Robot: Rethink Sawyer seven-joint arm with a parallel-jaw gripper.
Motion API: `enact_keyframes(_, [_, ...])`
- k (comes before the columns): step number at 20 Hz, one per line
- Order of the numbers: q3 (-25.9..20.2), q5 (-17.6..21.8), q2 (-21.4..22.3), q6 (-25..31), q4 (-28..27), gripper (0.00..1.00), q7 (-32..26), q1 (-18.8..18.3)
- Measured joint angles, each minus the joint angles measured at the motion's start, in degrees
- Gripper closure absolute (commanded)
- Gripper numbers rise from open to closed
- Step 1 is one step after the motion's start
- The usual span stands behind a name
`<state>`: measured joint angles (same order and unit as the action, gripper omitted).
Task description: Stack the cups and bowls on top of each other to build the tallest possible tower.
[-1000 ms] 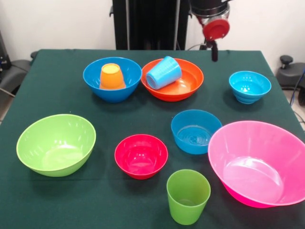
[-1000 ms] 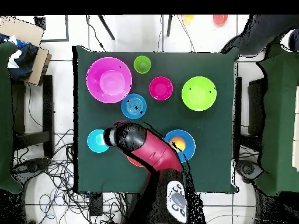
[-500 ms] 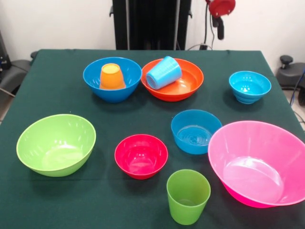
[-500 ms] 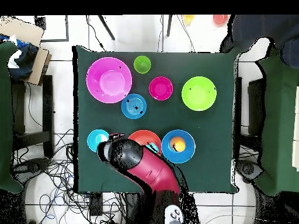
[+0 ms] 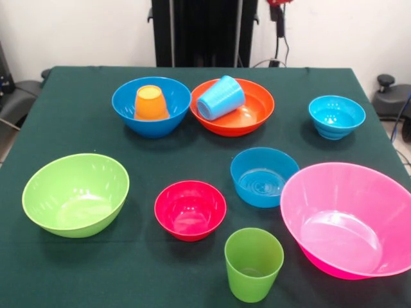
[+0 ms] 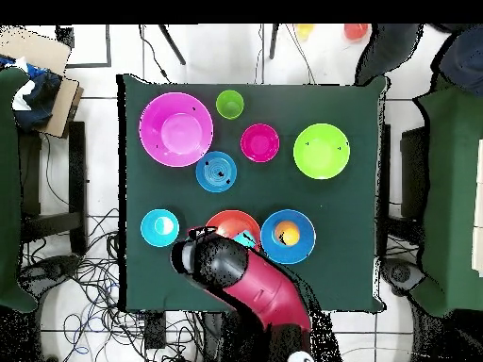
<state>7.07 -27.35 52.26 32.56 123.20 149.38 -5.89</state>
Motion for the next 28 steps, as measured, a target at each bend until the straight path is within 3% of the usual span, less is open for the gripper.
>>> enact_keyframes(14, [-0.7,7.8,-8.2,0.0,-1.4,0.00,0.0,-11.3])
enact_keyframes(28, [-1.7,8.8,-13.9,0.0,-5.4,0.00,0.0,-11.4])
